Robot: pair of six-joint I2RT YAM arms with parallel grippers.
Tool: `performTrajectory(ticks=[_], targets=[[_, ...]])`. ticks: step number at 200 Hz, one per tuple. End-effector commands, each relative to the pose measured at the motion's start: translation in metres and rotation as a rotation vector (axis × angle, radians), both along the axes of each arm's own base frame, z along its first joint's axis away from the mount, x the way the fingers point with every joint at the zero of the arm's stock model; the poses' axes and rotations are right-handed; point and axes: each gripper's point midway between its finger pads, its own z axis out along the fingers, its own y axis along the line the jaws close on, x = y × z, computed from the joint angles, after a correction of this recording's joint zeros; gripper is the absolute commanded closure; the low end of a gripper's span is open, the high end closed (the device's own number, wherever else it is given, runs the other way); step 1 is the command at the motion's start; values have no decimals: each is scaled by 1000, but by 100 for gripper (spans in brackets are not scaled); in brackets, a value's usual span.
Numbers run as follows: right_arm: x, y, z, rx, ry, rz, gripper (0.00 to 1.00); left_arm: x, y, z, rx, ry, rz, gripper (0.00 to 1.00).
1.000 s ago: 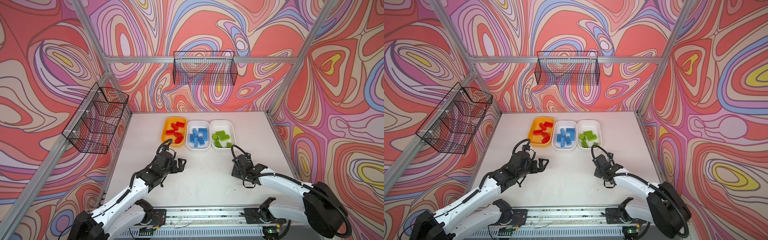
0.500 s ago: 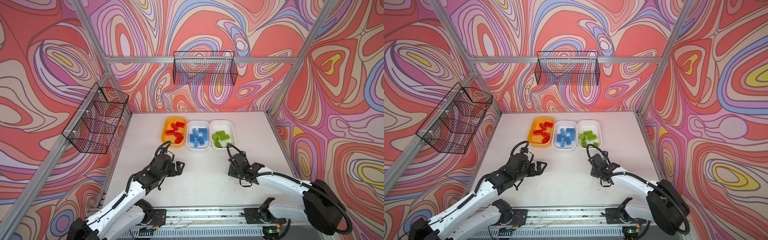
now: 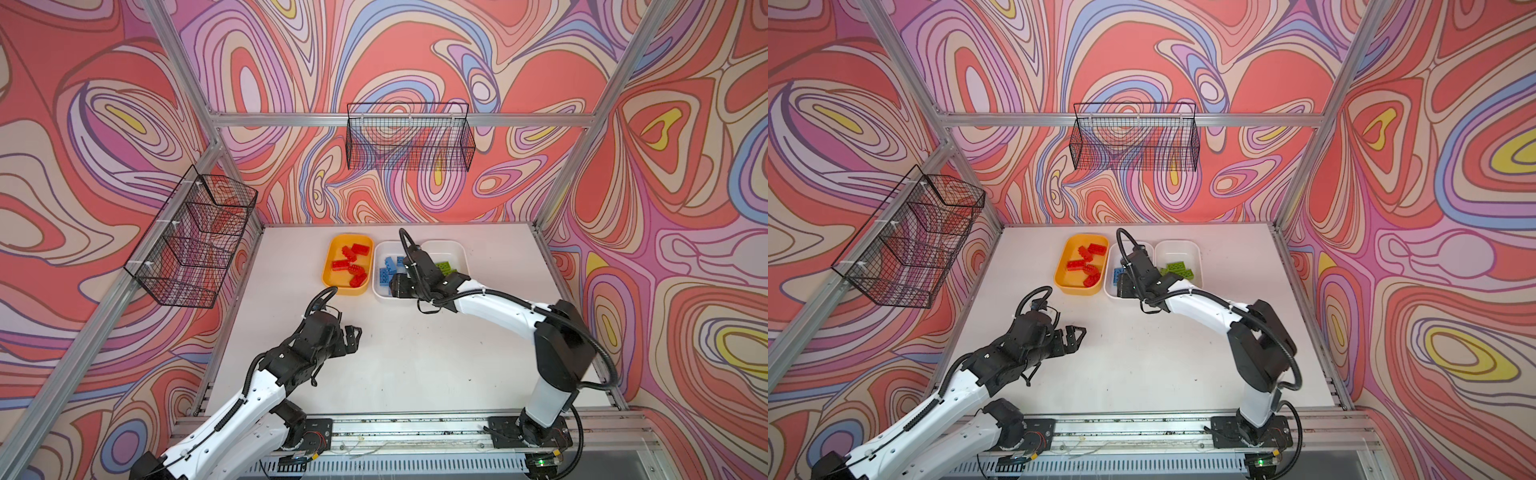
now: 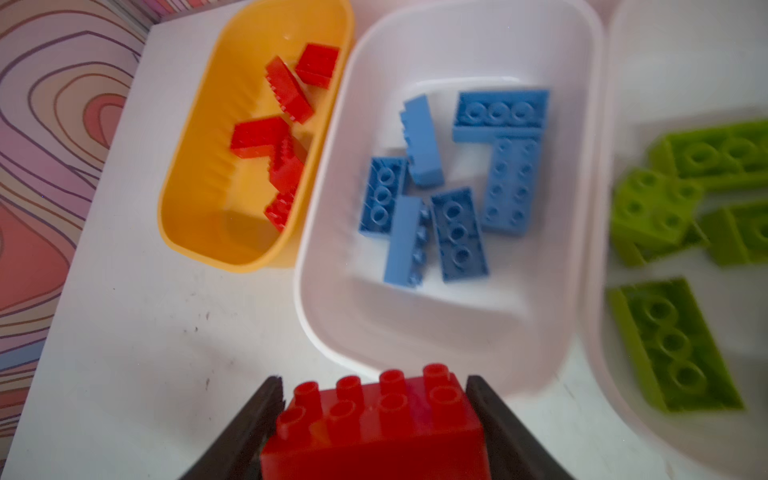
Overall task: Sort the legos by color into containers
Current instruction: 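Grasp the red brick with the right gripper, carry it into the yellow tub, release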
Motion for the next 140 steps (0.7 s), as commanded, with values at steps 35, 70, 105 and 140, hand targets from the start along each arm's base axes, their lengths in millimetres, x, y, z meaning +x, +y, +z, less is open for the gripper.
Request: performTrajectory(ticks=[35,70,105,140], targets=[[49,77,0,-16,-128,240,56,-2,24,-6,112,31,90,0],[66,104,-6,16,-178,304,56,5,27,-8,148,39,112,0],[83,127,-19,26,-203,352,55,10,27,-5,171,46,126,0],[97,143,-21,38,-230,368,24,17,29,4,183,6,141,0]])
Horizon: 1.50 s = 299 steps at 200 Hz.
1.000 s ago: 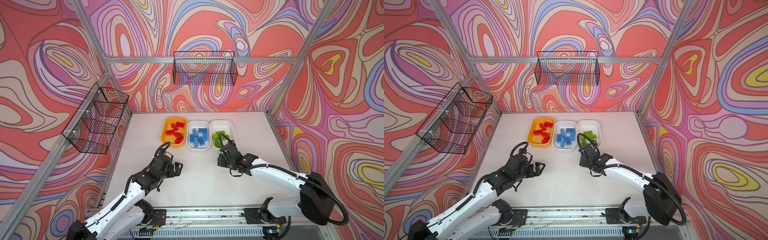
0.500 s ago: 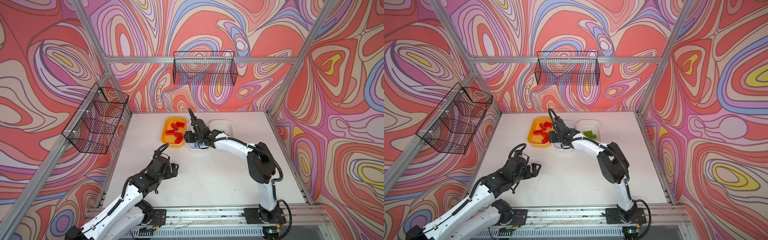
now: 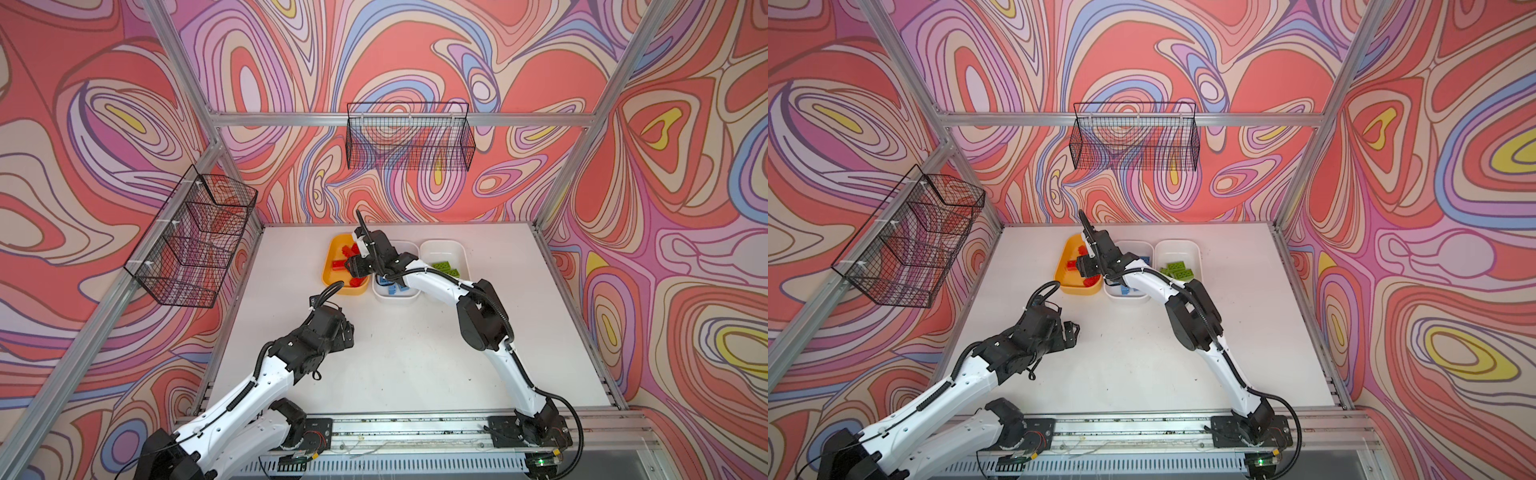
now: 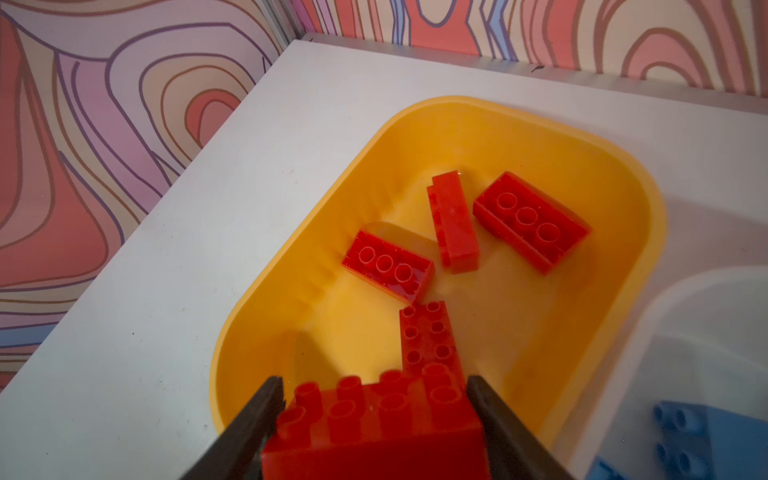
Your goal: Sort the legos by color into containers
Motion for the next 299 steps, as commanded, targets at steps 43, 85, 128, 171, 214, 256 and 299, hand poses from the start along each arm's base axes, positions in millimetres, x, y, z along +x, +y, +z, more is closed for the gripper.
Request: performTrajectory(ticks=[43,85,128,171,214,256,299], targets=[[-9,6,61,84,-118,68,2,14,9,28,30,-134,33,0],[-38,-54,100,81,-161,-5,2,27,16,53,71,-271,43,0],[-78,-192,105,-22,-201,-244,2,44,23,85,131,-419,64,0],[-133,-362,90,-217,-339,-631,2,77,27,96,375,-534,41,0],[-168,-437,80,-267,-492,-868,2,116,45,60,336,-477,-1,0],[-149,-458,40,-284,-494,-938,2,120,84,41,369,-459,84,0],[-125,-501,16,-219,-505,-1084,2,119,118,16,359,-574,184,0]])
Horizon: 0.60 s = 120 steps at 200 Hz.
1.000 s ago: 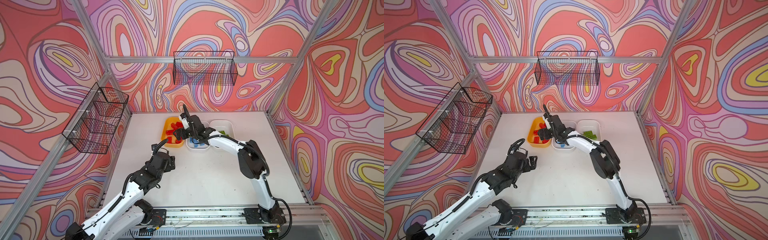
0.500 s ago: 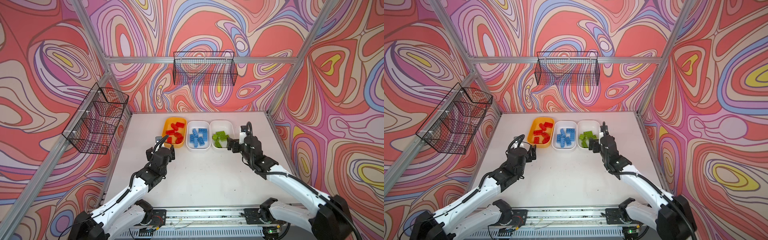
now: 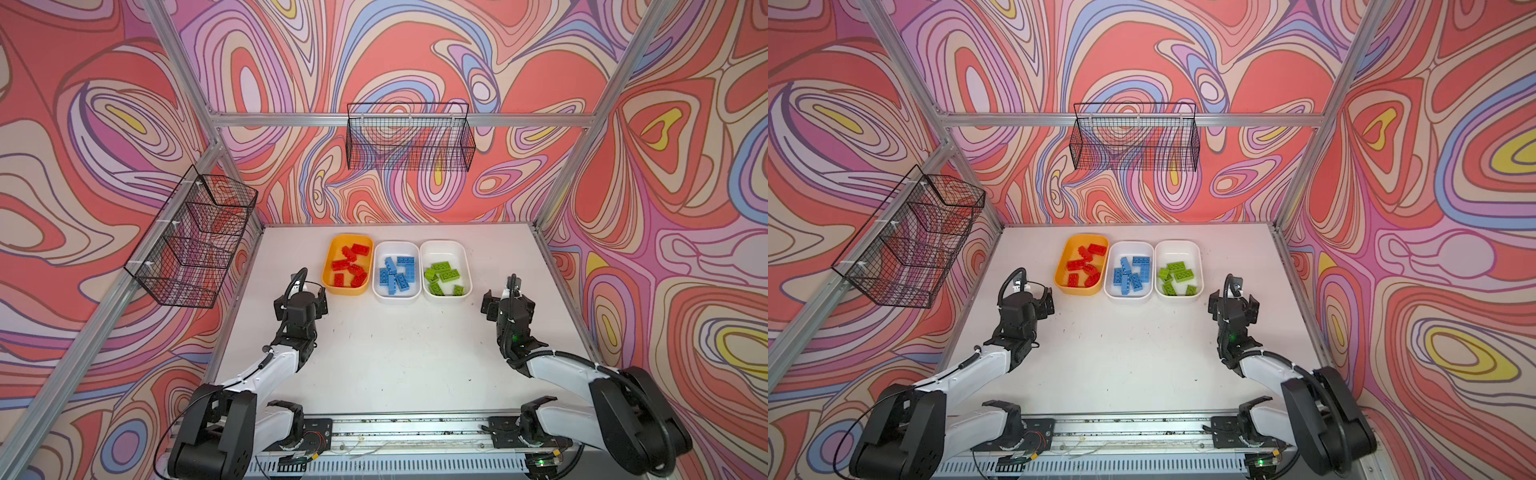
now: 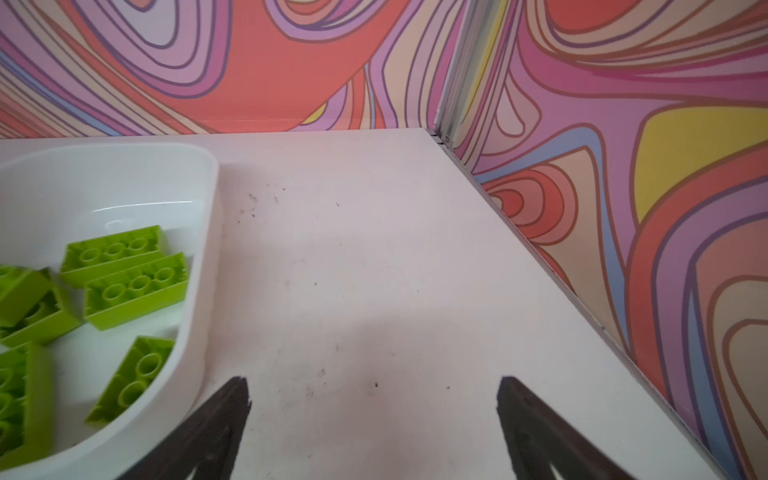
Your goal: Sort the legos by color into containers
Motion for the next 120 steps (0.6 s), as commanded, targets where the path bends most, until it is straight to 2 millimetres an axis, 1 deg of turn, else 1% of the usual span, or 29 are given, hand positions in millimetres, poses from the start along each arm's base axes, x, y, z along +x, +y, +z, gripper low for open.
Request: performTrajectory(ticks=[1,8,13,18,29,39,47,57,69,77,82,86,92,95,99,102,111,120], targets=[[18,-18,25,73,-188,-38,2,12,10,10,-8,-140,10,0],[22,-21,21,92,-192,-30,2,14,13,13,-5,-147,26,0],[25,-23,21,99,-201,-25,2,15,13,10,-10,-127,16,0],[29,-20,20,105,-198,-8,2,18,11,8,-19,-117,-3,0],[37,-17,23,102,-226,39,2,20,17,2,-40,-128,4,0],[43,-14,22,90,-223,66,2,21,22,-3,-52,-157,13,0],[49,-13,19,79,-216,83,2,24,17,-2,-48,-177,-24,0],[54,-12,10,96,-198,108,2,27,8,-8,-64,-130,-81,0],[55,-10,2,107,-208,132,2,31,8,-11,-66,-134,-83,0],[56,-10,-2,107,-221,144,2,33,9,-20,-80,-113,-85,0],[57,-7,-4,114,-202,155,2,37,9,-20,-71,-125,-94,0],[59,-6,-7,119,-176,168,2,41,4,-19,-70,-125,-127,0],[61,-5,-6,124,-183,181,2,47,-2,-19,-82,-88,-161,0],[62,-5,-6,123,-188,186,2,46,-3,-27,-92,-35,-168,0],[62,-5,-8,123,-180,188,2,48,-5,-29,-96,-8,-176,0],[62,-5,-8,123,-173,188,2,47,-6,-31,-93,-6,-185,0],[63,-5,-6,122,-183,189,2,48,-6,-25,-90,-68,-194,0],[63,-6,-9,118,-168,184,2,47,-6,-27,-104,-41,-196,0]])
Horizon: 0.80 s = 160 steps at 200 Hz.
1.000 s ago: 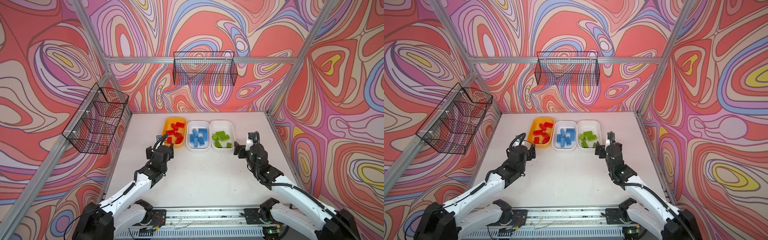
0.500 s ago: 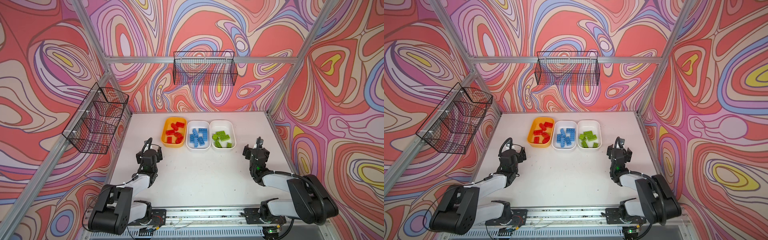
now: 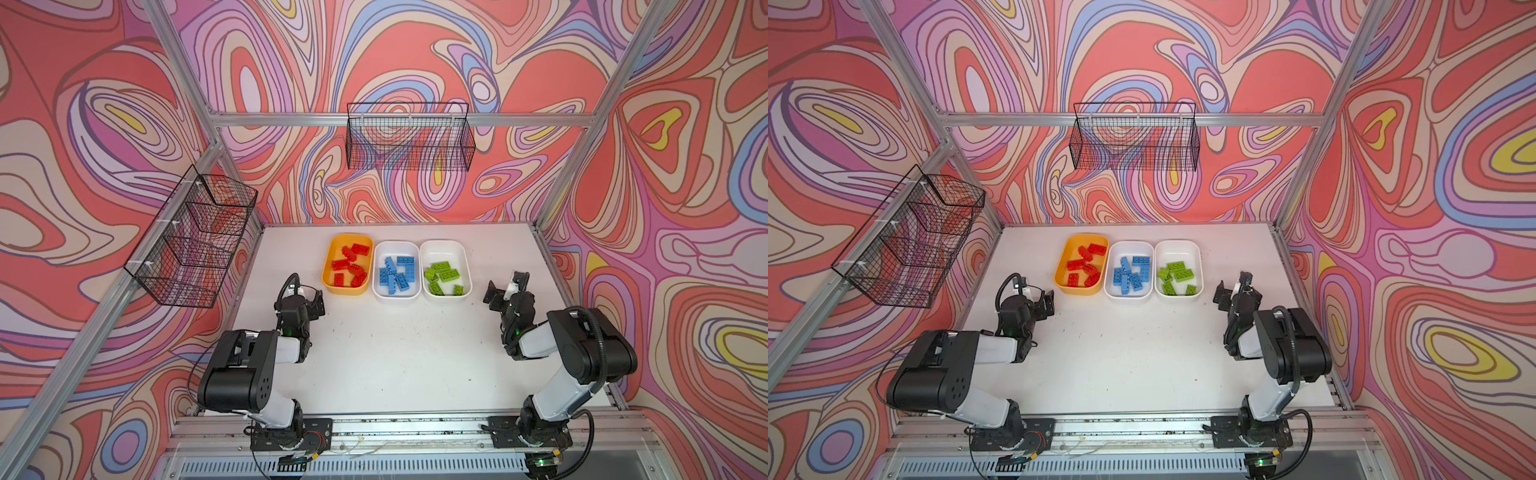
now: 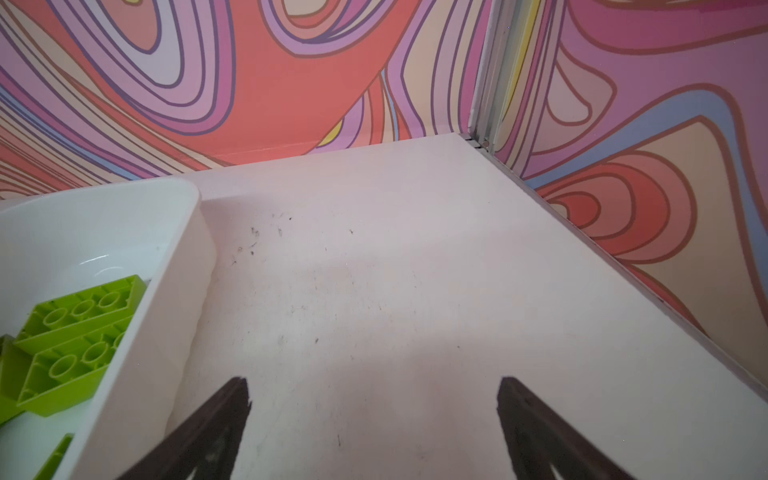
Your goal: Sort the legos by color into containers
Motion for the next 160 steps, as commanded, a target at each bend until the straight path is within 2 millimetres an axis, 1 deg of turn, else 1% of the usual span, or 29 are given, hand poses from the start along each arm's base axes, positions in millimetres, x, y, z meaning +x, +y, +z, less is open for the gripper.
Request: performTrajectory(ticks=[1,6,19,33,49,63,76,125,137,148,160], targets=[[10,6,17,-11,-58,48,2,10,-9,12,-15,-26,-76,0],[10,6,17,-12,-57,47,2,9,-9,10,-18,-13,-74,0],[10,5,19,-15,-67,44,2,10,-9,13,-12,-56,-73,0],[9,6,20,-16,-74,47,2,8,-9,11,-18,-28,-73,0],[9,5,20,-17,-71,45,2,9,-9,14,-11,-54,-74,0],[10,5,21,-17,-73,44,2,9,-9,12,-15,-36,-74,0],[10,5,21,-18,-73,42,2,9,-9,14,-14,-55,-74,0],[10,5,20,-20,-69,42,2,9,-10,14,-14,-51,-76,0],[11,7,19,-25,-65,48,2,9,-9,13,-15,-46,-75,0],[16,17,16,-41,-41,105,2,9,-9,13,-15,-49,-76,0],[16,19,16,-44,-42,105,2,9,-9,13,-15,-48,-76,0]])
